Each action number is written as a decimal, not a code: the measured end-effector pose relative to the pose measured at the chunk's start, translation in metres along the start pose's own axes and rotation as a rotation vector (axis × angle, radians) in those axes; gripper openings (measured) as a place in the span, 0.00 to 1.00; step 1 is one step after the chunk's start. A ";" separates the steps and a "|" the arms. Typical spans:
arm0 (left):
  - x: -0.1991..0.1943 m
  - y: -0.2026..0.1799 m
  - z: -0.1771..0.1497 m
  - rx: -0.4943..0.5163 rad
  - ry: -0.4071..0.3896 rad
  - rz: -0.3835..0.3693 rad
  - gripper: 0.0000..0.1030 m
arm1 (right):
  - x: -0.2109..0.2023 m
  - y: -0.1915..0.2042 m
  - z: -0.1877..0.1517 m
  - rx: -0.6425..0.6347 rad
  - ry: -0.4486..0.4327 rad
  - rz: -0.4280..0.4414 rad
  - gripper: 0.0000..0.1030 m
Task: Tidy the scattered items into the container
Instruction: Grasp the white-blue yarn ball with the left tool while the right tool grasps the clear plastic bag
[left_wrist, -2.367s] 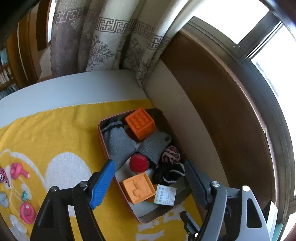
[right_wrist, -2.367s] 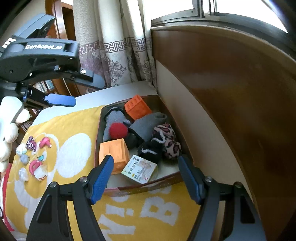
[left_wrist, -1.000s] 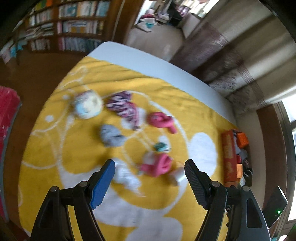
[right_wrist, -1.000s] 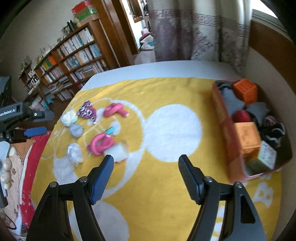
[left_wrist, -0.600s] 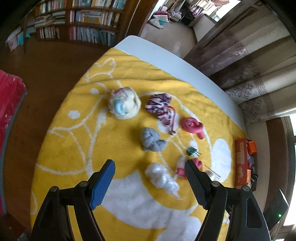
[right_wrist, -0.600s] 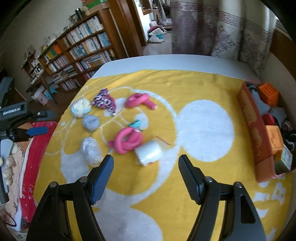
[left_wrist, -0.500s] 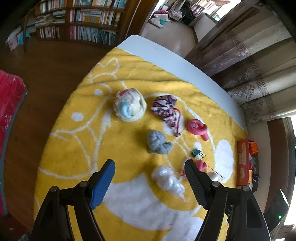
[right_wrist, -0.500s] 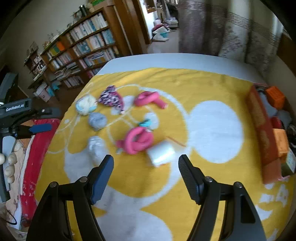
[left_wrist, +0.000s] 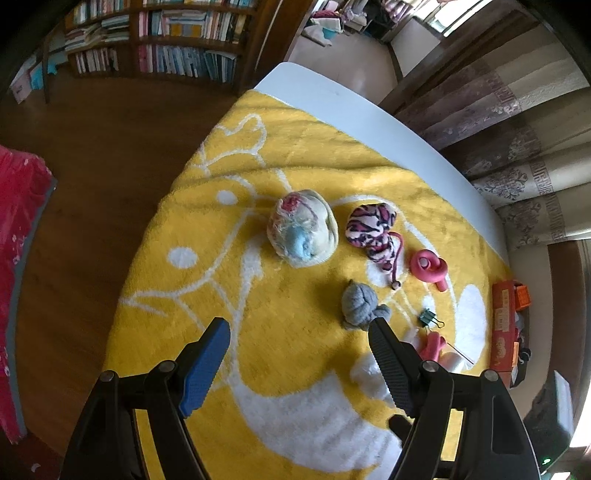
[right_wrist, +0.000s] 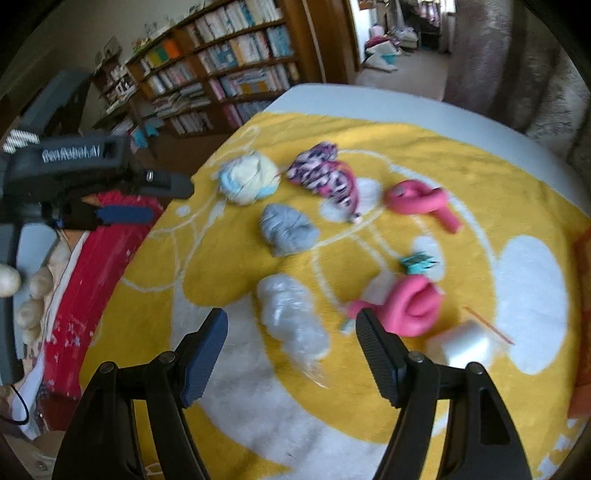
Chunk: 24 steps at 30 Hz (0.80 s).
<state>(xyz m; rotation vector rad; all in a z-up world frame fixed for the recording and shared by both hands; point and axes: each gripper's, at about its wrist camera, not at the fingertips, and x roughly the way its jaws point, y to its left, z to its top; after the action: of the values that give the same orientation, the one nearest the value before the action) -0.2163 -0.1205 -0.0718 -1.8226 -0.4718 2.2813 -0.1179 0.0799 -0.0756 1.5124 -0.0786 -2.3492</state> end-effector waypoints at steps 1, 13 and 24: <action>0.001 0.000 0.002 0.007 0.003 0.000 0.77 | 0.007 0.002 0.001 -0.009 0.016 -0.006 0.72; 0.032 -0.010 0.033 0.092 0.005 0.025 0.77 | 0.041 -0.005 0.001 0.018 0.095 -0.043 0.62; 0.071 -0.026 0.065 0.155 0.020 0.060 0.77 | 0.042 -0.013 -0.005 0.065 0.107 -0.055 0.58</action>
<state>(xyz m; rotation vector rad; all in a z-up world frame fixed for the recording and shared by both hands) -0.2968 -0.0815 -0.1144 -1.8055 -0.2324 2.2656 -0.1321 0.0798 -0.1173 1.6888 -0.0886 -2.3232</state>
